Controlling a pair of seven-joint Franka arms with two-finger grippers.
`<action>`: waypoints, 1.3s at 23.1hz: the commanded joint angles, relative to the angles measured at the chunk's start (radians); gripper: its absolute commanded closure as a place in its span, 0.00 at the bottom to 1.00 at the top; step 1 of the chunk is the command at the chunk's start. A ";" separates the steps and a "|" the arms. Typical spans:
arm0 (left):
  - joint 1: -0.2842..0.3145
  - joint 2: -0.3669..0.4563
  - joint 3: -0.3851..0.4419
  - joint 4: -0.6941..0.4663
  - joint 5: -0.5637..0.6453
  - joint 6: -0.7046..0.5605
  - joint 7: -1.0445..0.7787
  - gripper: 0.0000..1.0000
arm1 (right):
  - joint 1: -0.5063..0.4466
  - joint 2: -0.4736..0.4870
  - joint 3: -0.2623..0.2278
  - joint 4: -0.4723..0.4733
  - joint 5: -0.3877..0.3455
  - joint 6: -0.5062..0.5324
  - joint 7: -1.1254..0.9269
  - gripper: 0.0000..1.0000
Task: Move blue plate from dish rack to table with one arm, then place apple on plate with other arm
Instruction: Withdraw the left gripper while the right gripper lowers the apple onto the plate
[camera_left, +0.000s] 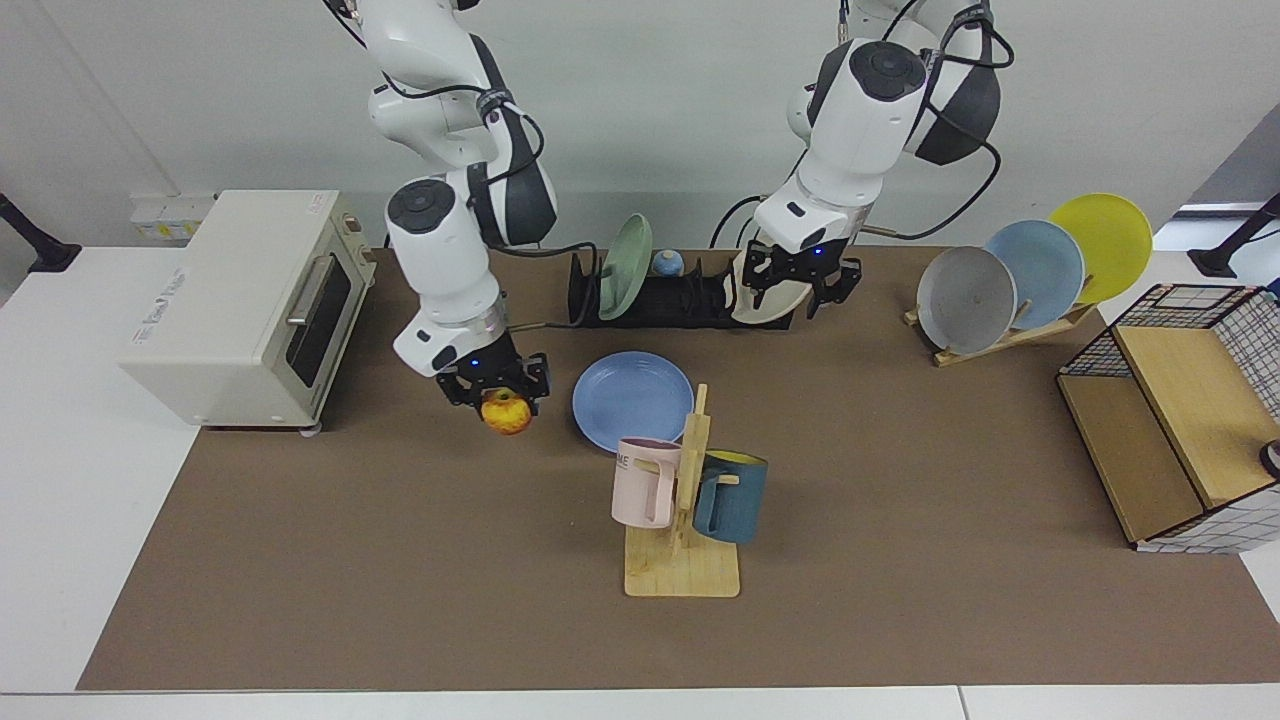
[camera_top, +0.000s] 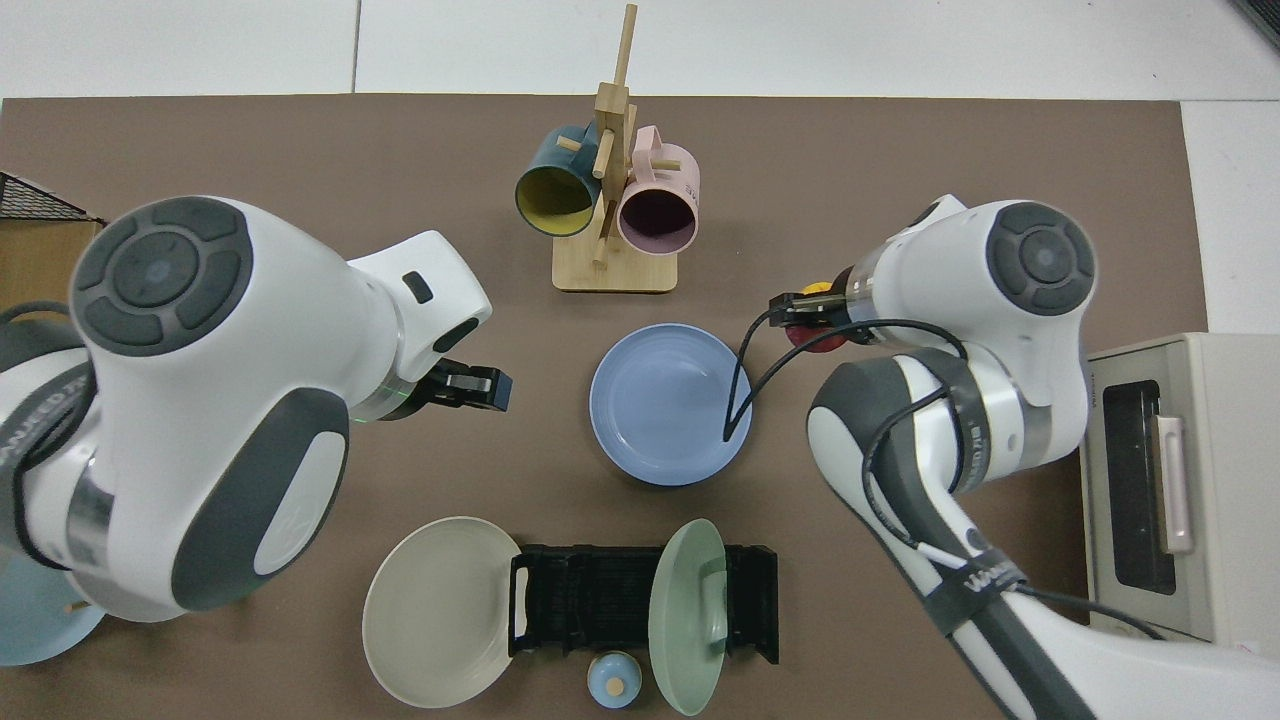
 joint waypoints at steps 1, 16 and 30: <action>-0.002 -0.041 0.046 0.024 0.018 -0.098 -0.010 0.14 | 0.082 -0.023 -0.006 -0.025 -0.004 -0.006 0.141 1.00; -0.002 -0.056 0.173 0.119 0.009 -0.178 0.055 0.00 | 0.265 0.065 -0.007 -0.108 -0.030 0.160 0.369 1.00; -0.211 -0.018 0.475 0.204 -0.019 -0.235 0.134 0.01 | 0.265 0.079 -0.004 -0.163 -0.027 0.221 0.376 0.60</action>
